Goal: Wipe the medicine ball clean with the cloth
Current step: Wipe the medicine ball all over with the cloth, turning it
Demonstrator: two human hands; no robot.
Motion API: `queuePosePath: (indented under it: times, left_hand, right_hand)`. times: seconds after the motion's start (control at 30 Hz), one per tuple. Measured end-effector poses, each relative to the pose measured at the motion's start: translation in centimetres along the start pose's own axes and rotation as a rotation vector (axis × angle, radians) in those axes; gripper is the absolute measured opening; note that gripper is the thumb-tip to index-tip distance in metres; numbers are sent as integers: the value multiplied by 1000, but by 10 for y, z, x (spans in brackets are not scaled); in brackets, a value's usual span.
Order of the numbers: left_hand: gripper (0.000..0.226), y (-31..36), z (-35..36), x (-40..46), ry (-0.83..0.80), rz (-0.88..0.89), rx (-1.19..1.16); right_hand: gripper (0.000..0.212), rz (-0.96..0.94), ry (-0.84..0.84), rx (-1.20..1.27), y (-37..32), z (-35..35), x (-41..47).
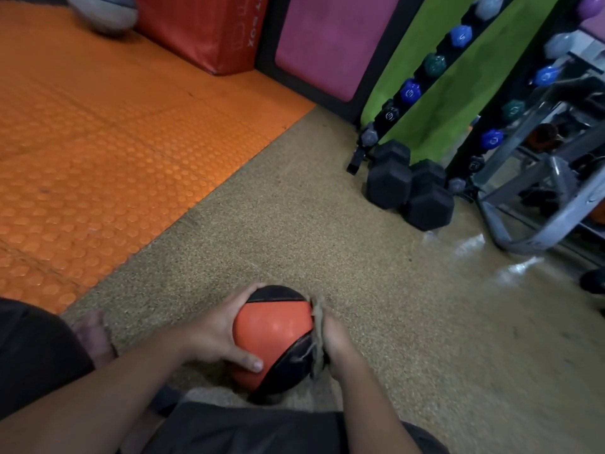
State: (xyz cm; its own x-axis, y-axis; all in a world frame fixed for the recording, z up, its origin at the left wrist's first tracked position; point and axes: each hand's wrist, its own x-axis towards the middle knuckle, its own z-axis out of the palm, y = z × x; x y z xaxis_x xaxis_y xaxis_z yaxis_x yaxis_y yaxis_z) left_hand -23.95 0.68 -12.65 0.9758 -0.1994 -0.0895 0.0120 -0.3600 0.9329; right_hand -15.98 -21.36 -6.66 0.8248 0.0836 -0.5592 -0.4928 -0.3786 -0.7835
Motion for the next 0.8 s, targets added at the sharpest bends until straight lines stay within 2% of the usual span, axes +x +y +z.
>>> queuePosePath:
  times: [0.03,0.1,0.23,0.3,0.37,0.43,0.5,0.53,0.57,0.63,0.67,0.7,0.77,0.8]
  left_hand:
    - [139,0,-1,-2,-21,-3,10]
    - [137,2,-4,-4,-57,-28,-6]
    - [143,1,-15,-1,-111,-111,-35]
    - [150,-1,-24,-2,-172,-150,-17]
    - [157,-4,-38,-5,-241,-230,47]
    - [161,-6,-58,-7,-305,-311,99]
    - [149,-2,-83,-13,-352,-419,84]
    - [134,3,-94,-19,-365,-484,42]
    - [113,9,-102,-24,-369,-545,-19]
    - [71,9,-107,-34,-285,-624,-142]
    - [67,4,-106,-36,-198,-622,-160]
    - [74,-1,-105,-34,-108,-587,-176]
    - [94,-8,-100,-32,-45,-459,-169]
    - [100,-4,-96,-32,-74,-404,-155]
  right_hand:
    - [57,151,-75,99,2,-4,3]
    - [62,247,-203,188,9,-8,6]
    - [64,250,-136,326,10,5,6]
    - [59,169,-39,311,16,8,5]
    - [34,-12,3,285,21,13,-2]
    - [25,-185,16,228,24,18,-12]
    - [26,-259,3,214,21,23,-21]
    - [26,-254,13,225,20,27,-22]
    - [26,-218,31,235,19,31,-20]
    - [33,2,34,250,17,40,-15]
    - [42,146,7,272,15,47,-15]
    - [51,259,-50,298,14,54,-16]
    - [59,329,-183,322,12,70,-22]
    - [58,315,-221,319,14,76,-22]
